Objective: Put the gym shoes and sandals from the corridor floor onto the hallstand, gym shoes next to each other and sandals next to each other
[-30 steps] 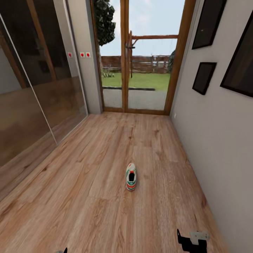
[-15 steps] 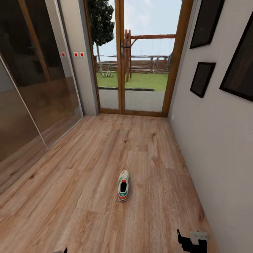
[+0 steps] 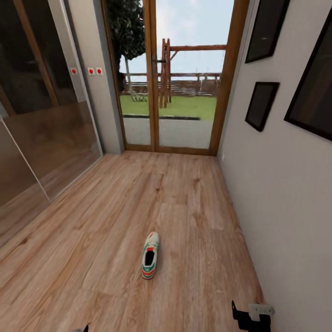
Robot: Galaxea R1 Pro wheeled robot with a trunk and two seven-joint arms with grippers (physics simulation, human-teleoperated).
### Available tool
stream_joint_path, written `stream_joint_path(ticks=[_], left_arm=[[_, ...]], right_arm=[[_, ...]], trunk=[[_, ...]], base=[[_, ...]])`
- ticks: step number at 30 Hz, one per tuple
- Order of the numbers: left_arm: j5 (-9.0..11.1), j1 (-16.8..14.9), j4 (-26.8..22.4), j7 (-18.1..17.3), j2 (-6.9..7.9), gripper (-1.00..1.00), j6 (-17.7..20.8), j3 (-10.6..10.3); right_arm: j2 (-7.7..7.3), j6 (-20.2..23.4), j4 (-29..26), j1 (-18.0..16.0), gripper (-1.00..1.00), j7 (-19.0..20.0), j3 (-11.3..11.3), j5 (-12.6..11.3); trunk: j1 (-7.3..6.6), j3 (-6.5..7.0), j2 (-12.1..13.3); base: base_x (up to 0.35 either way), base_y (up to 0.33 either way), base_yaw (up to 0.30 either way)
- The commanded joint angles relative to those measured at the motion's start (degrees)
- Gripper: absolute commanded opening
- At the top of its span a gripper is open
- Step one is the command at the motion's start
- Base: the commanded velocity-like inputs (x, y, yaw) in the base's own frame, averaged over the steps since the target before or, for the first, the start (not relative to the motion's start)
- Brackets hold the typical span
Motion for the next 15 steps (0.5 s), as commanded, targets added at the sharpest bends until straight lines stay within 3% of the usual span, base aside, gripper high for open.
stream_joint_path(ticks=[1,15], left_arm=[[0.6,0.0,0.1,-0.2,0.05,1.0,-0.2,-0.5],[0.6,0.0,0.1,-0.2,0.05,1.0,-0.2,-0.5]], right_arm=[[0.04,-0.1,0.0,0.0,1.0,-0.1,0.5,-0.5],[0.18,-0.1,0.0,0.0,1.0,-0.2,0.5,-0.5]], trunk=[[0.02,-0.05,0.0],[0.02,-0.05,0.0]], base=[[0.315,-0.133,0.0],[0.315,-0.114,0.0]])
